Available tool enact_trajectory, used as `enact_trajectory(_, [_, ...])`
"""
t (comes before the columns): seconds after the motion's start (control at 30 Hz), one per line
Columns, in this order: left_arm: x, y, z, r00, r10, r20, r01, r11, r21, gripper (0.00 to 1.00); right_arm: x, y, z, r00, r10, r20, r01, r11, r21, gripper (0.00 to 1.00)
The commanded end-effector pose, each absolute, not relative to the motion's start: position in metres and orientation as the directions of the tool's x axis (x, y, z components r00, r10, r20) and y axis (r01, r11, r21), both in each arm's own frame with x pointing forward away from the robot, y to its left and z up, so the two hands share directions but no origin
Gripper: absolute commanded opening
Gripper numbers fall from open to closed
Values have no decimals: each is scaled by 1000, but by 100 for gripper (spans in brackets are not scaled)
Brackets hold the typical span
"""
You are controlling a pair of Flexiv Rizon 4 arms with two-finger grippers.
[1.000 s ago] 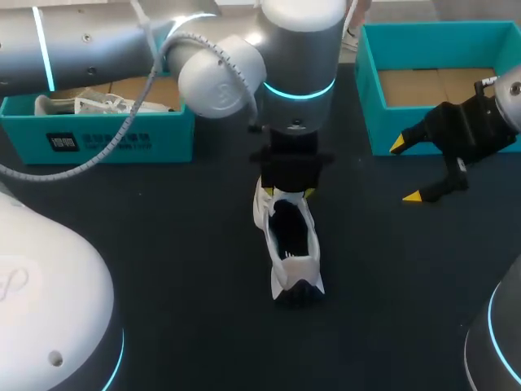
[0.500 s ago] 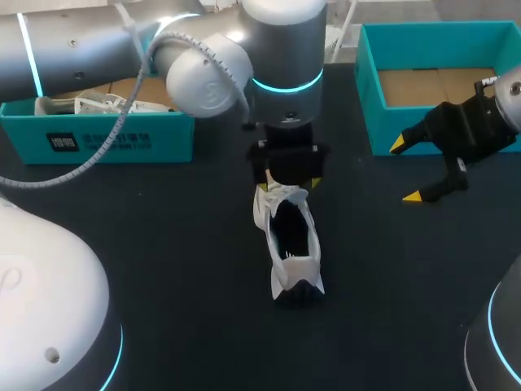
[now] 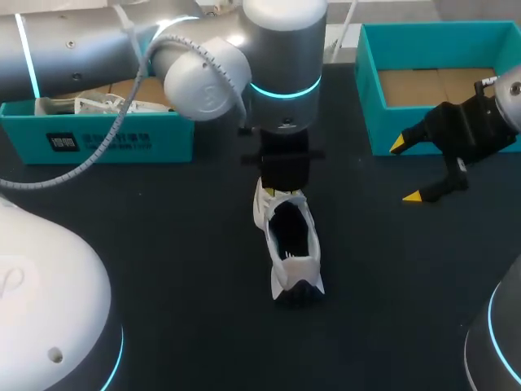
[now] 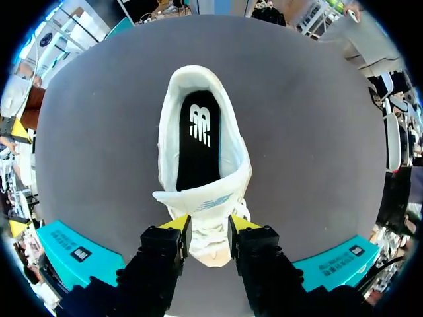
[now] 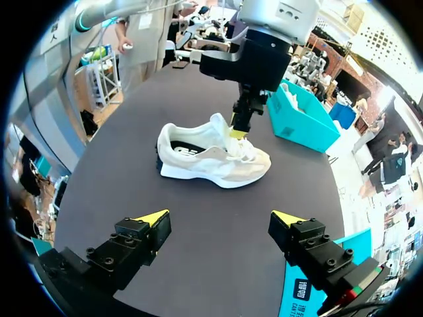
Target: Take the shoe out of the shoebox, open the shoe tongue, remove and reinsert the insole, then place the shoe into the shoebox
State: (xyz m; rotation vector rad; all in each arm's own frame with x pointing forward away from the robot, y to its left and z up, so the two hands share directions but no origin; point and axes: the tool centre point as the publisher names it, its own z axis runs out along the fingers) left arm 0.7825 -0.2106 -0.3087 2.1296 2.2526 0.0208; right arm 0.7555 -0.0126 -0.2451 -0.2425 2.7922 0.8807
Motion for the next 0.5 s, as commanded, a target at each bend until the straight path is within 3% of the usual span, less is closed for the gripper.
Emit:
enact_trajectory(0.03, [779,-215,-315,-42,999,-14,999,43,31,38,756,-12,-246,-966,-95,-240,-215,811,545,100])
enact_trajectory(0.23, [771,-217,-316,13,1000,-10,1000,-13,10,38,756,-12,-246,-966,-95,-240,-215,811,545,100])
enact_trajectory(0.5, [781,-221,-317,-12,1000,-7,1000,12,15,40,756,-12,-246,-966,-95,-240,-215,811,545,100])
